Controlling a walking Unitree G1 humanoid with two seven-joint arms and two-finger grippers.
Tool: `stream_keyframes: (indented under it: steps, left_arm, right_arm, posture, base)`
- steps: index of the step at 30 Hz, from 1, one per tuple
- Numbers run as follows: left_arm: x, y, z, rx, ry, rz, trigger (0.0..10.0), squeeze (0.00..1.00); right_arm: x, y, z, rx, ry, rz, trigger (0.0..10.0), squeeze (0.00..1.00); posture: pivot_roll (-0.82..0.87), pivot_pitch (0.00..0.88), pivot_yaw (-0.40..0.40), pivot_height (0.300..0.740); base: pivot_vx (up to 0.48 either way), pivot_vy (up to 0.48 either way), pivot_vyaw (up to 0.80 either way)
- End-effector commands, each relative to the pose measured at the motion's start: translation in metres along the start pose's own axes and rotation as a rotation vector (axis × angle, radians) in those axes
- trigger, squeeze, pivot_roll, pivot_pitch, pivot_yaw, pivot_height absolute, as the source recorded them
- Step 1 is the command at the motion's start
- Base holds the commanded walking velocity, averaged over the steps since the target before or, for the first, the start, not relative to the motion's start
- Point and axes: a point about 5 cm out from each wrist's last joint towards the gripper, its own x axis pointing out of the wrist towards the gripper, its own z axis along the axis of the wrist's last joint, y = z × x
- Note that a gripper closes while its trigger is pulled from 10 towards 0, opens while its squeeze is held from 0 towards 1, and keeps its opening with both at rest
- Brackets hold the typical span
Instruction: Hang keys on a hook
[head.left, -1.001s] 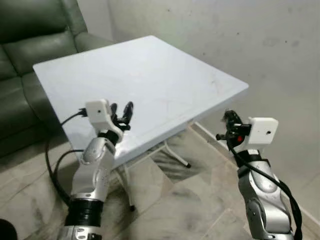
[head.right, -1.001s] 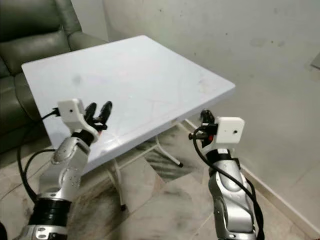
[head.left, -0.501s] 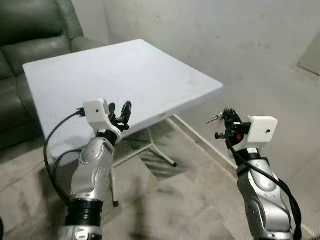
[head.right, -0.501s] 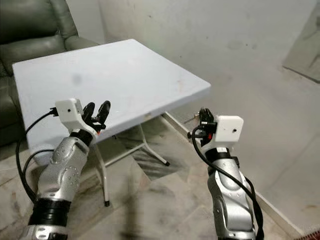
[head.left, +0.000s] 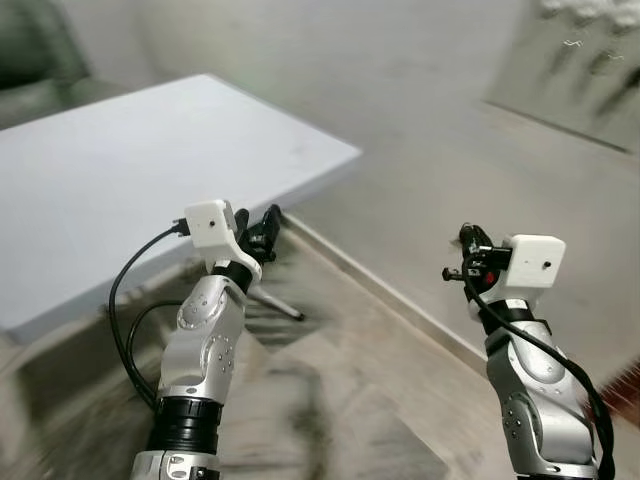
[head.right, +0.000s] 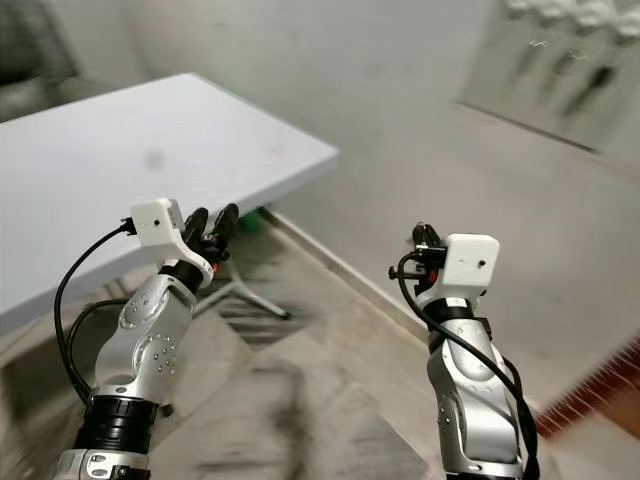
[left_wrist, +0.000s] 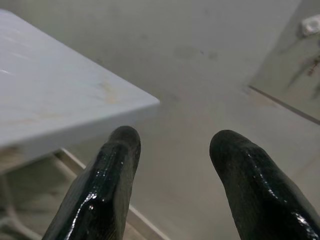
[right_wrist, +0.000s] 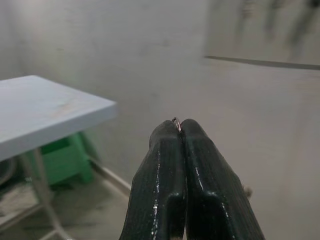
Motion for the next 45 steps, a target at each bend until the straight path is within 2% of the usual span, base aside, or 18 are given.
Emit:
stream_keyframes:
  steps: [1, 16, 36, 45]
  left_arm:
    - [0.0004, -0.0008, -0.0016, 0.003, 0.012, 0.01, 10.0, 0.0]
    - [-0.0002, 0.0011, -0.002, 0.003, 0.02, 0.028, 10.0, 0.0]
    - [-0.0004, -0.0028, -0.0035, -0.047, 0.033, 0.006, 10.0, 0.0]
    - [-0.0003, -0.0033, -0.0053, -0.053, 0.047, 0.006, 10.0, 0.0]
  right_arm:
    - [0.0012, 0.001, 0.0026, 0.007, -0.004, -0.001, 10.0, 0.0]
    - [0.0017, 0.0013, 0.0035, 0.011, 0.001, 0.0, 10.0, 0.0]
    - [0.0017, 0.0008, 0.0044, 0.013, 0.004, -0.006, 10.0, 0.0]
    - [0.001, 0.0013, 0.0044, 0.017, 0.005, -0.005, 10.0, 0.0]
  posture:
    - [0.02, 0.128, -0.009, 0.74]
    - [0.02, 0.136, -0.013, 0.74]
    - [0.02, 0.137, -0.015, 0.74]
    - [0.02, 0.135, -0.014, 0.74]
  base:
    - [0.0, 0.0, -0.74]
    - [0.0, 0.0, -0.74]
    - [0.0, 0.0, -0.74]
    - [0.0, 0.379, -0.74]
